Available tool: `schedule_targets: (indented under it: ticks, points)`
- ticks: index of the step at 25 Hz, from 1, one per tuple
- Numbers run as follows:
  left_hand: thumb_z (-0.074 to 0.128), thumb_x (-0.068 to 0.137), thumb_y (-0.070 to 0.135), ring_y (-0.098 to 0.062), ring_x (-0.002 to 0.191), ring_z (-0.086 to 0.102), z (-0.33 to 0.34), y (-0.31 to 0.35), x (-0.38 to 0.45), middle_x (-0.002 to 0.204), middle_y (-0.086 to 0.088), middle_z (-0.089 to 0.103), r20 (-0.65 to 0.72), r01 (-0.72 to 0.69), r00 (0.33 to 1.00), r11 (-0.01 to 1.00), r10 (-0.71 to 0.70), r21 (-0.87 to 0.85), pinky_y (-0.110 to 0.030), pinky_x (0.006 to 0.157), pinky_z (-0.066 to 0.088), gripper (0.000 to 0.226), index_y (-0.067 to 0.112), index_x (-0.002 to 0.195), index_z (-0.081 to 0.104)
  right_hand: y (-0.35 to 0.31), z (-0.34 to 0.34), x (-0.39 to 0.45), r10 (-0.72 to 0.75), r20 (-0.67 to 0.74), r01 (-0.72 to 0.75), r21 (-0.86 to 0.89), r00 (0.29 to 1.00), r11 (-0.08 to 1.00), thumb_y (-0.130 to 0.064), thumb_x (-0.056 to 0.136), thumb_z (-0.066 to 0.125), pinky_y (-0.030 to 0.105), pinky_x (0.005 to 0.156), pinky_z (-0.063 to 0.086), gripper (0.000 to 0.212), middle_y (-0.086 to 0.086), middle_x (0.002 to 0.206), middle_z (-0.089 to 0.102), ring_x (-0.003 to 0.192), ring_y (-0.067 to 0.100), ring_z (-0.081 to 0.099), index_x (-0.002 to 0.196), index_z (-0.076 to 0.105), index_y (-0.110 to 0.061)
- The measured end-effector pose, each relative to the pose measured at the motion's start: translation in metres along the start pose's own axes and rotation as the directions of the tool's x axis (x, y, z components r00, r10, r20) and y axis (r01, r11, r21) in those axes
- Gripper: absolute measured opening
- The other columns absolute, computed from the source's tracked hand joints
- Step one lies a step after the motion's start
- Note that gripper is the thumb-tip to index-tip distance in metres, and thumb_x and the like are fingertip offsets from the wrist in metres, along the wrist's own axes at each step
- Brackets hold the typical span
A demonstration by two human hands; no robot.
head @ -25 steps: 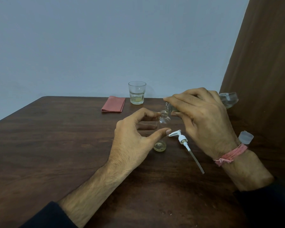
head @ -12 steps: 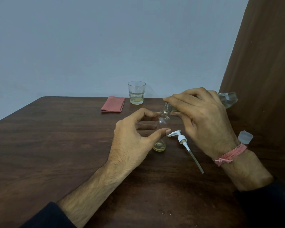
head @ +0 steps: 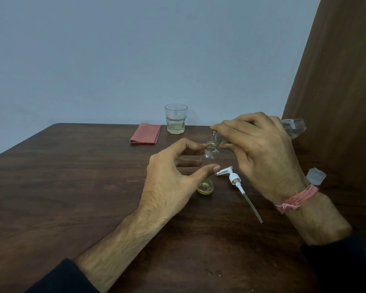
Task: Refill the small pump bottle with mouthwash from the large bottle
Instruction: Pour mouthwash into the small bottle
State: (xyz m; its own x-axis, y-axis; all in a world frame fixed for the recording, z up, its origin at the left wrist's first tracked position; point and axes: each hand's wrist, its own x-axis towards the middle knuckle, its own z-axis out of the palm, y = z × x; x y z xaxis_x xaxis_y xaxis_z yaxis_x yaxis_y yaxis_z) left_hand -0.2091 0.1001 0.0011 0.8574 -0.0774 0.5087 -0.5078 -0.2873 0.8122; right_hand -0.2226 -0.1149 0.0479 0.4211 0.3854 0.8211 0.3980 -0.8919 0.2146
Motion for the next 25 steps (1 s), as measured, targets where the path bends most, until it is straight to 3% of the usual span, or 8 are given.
schedule_targets:
  ticks: [25]
  points:
    - [0.103,0.077,0.053,0.006,0.097,0.083,-0.0012,0.0001,0.0003,0.112,0.020,0.086,-0.004,-0.002,1.000,1.000,0.002,0.016,-0.038,0.087,0.073,0.042,0.045,0.112,0.080,0.0000,-0.0021,-0.0003,-0.003,-0.001,0.003,0.009,1.000,1.000,-0.004,0.090,0.082,0.048,0.095,0.045,0.049,-0.003,0.128,0.078,0.114,0.032,0.068,0.136,0.075,-0.017]
